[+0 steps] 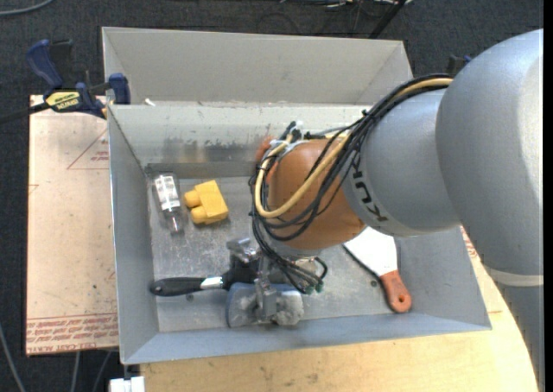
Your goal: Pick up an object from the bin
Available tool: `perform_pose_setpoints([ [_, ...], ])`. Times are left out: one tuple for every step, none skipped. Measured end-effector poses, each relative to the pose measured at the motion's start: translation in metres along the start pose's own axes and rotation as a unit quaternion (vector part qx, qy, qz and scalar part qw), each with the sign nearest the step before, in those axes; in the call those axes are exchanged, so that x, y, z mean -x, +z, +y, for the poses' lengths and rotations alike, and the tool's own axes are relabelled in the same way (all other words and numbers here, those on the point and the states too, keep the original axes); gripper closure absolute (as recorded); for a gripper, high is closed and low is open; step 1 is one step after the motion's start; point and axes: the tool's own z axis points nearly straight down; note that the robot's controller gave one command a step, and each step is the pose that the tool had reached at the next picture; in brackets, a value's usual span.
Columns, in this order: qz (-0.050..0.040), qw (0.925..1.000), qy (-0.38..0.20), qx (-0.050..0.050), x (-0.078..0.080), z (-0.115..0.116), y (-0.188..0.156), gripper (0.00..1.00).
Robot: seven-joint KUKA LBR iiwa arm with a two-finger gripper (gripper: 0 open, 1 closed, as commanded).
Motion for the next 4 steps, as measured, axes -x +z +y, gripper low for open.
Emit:
perform_pose_setpoints([
  [-0.0005,1.0,-0.003,0.0,0.0,-0.001,0.0,1.0],
  [0.0011,1.0,-0.003,0.001,-0.001,0.0,-0.004,1.0],
  [0.003,1.0,-0.003,0.0,-0.002,0.0,-0.021,1.0],
  [0.0017,1.0,-0.003,0.0,-0.001,-0.001,-0.033,1.0],
])
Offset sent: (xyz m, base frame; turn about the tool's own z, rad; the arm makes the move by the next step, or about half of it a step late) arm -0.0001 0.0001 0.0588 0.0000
